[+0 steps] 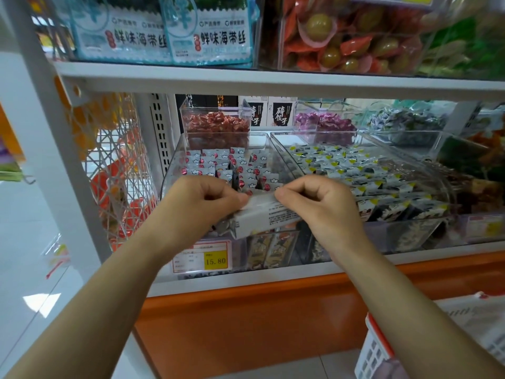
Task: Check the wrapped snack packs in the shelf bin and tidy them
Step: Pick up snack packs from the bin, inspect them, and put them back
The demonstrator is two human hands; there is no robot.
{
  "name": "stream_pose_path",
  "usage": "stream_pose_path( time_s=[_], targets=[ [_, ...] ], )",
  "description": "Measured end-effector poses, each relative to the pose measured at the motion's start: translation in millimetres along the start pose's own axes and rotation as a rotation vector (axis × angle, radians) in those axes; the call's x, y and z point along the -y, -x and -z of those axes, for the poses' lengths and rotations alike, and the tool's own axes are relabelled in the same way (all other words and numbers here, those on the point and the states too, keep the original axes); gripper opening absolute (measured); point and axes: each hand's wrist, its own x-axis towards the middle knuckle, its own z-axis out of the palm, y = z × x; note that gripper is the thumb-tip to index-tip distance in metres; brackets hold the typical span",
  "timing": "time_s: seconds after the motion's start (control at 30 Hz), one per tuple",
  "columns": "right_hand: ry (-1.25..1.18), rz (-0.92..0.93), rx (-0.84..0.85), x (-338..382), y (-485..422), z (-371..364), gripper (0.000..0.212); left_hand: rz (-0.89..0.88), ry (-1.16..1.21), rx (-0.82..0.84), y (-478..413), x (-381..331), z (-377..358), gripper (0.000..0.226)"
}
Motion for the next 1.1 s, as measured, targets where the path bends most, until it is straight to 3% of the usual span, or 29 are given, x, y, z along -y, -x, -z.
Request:
stream_pose_path(
  time_s=[0.17,0.3,0.47,0.67,0.83,0.97,1.1],
  targets=[
    [-0.062,-0.023,-0.001,0.0,-0.4,-1.7,0.016,-0.025,0.009,-0.026,-1.6,4.5,4.7,0.019],
    [-0.022,-0.045,-0.012,-3.1,-1.4,-1.9,0.013,0.011,0.06,0.086,0.5,3.0,3.0,0.024],
    [-0.288,-0.336,0.24,-2.9,-6.2,9.5,0.012,-0.036,0.022,0.062,-1.1,7.8,5.5,0.014],
    [-0.373,-0.407,0.384,-0.8,-8.2,19.9,0.022,-0.027,0.047,0.1,-3.1,11.7,5.8,0.015],
    [-0.373,-0.406,0.359,-4.4,-9.0,22.4,0.018,-0.016,0.051,0.107,-4.1,13.0,7.5,0.016],
    [-0.415,-0.362,0.283,-8.6,-8.0,16.2,0.024,-0.006,0.036,0.028,-3.1,14.1,5.4,0.011],
    [-0.469,-0.294,0.235,-9.4,-5.1,0.3,0.051,0.007,0.011,-0.183,-6.2,15.5,1.7,0.01]
  ],
)
